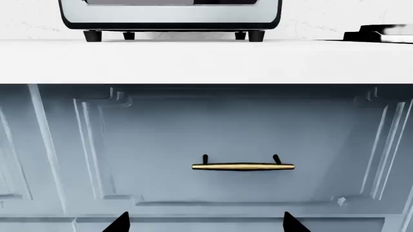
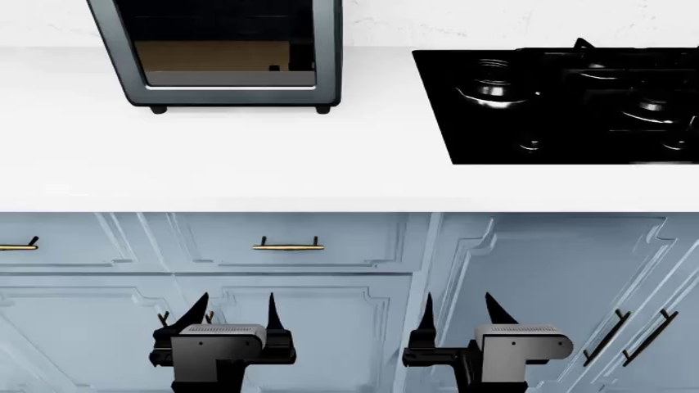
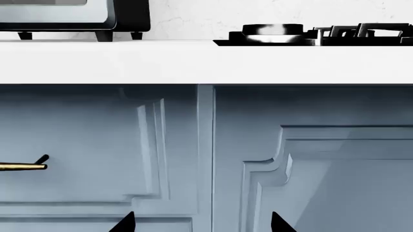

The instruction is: Open the toaster oven door.

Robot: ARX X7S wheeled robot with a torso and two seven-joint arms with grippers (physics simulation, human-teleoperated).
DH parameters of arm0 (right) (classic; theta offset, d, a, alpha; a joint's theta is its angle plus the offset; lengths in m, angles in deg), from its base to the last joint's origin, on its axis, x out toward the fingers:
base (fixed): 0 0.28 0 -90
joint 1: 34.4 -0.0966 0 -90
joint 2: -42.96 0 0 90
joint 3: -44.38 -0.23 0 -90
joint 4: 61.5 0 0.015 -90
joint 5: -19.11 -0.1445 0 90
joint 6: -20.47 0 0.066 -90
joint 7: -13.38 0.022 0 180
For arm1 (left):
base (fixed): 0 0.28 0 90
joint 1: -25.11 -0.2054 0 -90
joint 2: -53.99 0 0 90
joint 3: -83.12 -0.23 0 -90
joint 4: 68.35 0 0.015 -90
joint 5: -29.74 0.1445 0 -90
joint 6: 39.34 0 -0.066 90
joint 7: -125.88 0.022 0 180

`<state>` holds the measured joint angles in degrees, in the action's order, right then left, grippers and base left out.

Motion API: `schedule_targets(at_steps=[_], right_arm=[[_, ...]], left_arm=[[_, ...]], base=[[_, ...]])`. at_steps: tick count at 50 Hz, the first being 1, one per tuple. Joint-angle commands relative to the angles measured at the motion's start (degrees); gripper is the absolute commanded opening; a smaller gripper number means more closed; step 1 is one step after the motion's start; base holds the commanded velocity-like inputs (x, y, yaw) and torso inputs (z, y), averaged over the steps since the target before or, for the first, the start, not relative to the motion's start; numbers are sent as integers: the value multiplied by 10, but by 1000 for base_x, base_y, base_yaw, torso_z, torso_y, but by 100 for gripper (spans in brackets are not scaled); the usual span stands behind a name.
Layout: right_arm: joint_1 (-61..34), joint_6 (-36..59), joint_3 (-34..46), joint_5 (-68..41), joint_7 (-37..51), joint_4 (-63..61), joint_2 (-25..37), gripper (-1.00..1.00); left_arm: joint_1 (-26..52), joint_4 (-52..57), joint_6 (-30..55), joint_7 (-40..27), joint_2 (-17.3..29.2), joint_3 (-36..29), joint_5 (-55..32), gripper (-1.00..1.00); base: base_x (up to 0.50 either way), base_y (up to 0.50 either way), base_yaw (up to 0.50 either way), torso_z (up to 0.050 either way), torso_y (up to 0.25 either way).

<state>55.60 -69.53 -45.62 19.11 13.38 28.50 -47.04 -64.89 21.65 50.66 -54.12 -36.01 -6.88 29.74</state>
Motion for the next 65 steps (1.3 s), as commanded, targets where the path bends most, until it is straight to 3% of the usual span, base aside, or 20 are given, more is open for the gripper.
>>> schedule_targets(at_steps=[1, 11, 25, 46, 54, 65], right_arm=[[0, 1, 12, -8, 11, 1, 9, 100], [-10, 6, 36, -20, 41, 17, 23, 100], [-87, 102, 44, -31, 51, -47, 50, 100], [-265, 264, 57, -63, 26, -89, 82, 100], [-286, 274, 60, -71, 23, -86, 84, 100], [-283, 277, 63, -78, 27, -85, 85, 100]], left_arm=[[0, -1, -2, -12, 10, -11, -5, 100], [-5, 38, 32, -16, 27, -17, -64, 100], [52, 165, 184, -22, 72, -28, -83, 100], [254, 292, 478, -41, 120, 29, -179, 100], [276, 285, 495, -47, 123, 36, -186, 100], [267, 288, 490, -51, 125, 36, -188, 100]], base=[[0, 0, 0, 0, 0], [0, 0, 0, 10, 0], [0, 0, 0, 50, 0], [0, 0, 0, 50, 0], [0, 0, 0, 50, 0], [0, -71, 0, 0, 0]])
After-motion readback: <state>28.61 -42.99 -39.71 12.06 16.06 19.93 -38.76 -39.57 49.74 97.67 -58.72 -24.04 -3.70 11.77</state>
